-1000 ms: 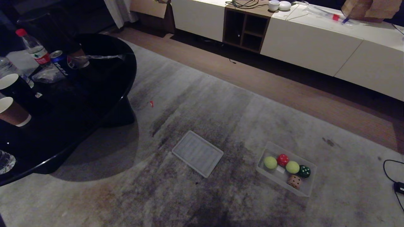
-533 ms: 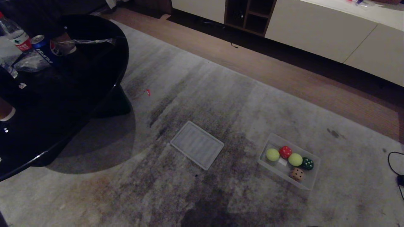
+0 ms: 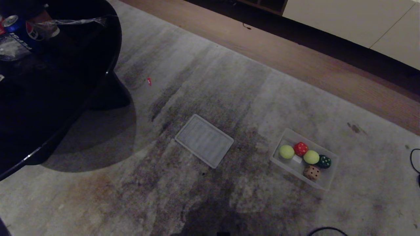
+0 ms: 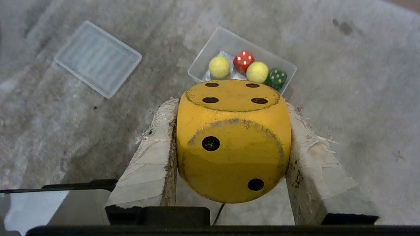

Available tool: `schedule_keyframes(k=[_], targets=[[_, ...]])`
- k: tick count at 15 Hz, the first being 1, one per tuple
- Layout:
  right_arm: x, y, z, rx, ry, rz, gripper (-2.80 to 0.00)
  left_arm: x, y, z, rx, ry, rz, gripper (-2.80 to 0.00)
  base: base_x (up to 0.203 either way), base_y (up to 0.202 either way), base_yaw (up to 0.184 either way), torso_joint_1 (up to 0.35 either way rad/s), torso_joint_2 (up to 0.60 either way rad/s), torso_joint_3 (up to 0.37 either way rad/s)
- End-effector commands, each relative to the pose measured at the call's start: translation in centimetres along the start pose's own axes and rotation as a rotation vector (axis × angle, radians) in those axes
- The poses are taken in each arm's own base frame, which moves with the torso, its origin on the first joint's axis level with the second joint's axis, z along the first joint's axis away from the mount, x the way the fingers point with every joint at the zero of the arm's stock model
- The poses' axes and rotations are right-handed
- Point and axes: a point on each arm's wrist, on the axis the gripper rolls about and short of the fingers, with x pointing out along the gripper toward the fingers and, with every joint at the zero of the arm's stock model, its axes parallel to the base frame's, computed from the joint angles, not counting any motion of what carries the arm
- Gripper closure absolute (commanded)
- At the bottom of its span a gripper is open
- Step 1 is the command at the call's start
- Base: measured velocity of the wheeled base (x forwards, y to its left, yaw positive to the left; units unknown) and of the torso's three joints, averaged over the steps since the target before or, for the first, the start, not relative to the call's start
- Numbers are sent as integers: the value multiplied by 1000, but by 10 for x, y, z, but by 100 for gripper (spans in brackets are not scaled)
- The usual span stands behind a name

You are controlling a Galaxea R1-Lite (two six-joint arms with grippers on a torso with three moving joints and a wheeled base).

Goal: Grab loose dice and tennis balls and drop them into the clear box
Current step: Put the toys in the box

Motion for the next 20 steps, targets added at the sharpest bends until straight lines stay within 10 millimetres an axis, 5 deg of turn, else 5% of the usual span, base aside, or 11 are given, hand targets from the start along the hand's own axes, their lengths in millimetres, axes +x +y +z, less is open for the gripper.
schedule_keyframes(k=[1,20], targets=[[0,0,0,2,1,0,0,0,0,0,1,3,1,0,0,0,0,1,7,-188],[0,0,0,2,0,-1,0,0,0,0,0,3,1,0,0,0,0,2,2,-198]])
